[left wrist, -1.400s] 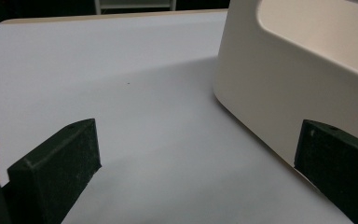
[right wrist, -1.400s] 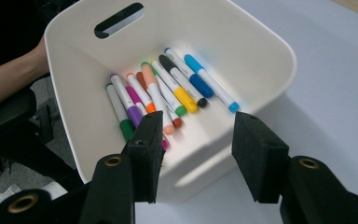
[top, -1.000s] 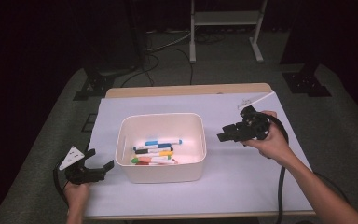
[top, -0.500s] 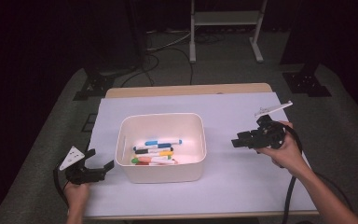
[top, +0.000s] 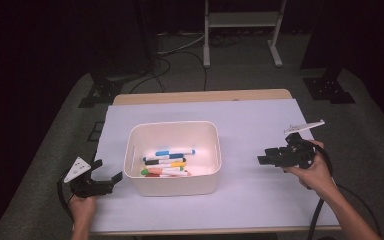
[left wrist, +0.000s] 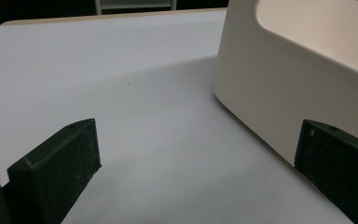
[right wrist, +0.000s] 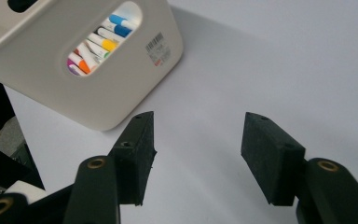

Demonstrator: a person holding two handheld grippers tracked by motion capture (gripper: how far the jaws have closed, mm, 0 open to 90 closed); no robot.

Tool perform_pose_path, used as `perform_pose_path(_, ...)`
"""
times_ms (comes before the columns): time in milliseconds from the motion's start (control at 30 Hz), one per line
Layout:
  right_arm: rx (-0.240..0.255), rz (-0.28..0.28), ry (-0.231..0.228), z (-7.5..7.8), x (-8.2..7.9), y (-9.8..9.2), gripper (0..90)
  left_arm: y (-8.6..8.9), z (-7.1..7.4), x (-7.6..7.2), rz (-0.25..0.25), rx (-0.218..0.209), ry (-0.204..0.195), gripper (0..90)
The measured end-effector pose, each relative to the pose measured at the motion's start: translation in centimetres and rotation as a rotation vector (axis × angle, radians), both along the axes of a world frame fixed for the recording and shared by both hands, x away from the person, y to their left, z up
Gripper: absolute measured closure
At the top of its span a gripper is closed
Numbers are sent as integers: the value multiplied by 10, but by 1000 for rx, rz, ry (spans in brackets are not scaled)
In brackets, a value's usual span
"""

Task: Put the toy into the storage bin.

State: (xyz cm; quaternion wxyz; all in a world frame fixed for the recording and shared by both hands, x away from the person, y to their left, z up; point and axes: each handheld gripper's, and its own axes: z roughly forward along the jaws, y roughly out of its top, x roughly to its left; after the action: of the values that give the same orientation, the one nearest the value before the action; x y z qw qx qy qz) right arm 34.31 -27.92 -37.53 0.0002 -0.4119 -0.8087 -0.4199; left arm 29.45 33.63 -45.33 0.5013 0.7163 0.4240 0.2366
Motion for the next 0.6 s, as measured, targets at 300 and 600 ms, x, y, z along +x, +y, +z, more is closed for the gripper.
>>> perform_pose_path(300,27,-69,-13,-13,-10,-18,396,0,0,0,-1,2,-4,0)
perform_pose_path(600,17,-128,-12,-30,-20,-33,394,-1,0,0,-1,3,-5,0)
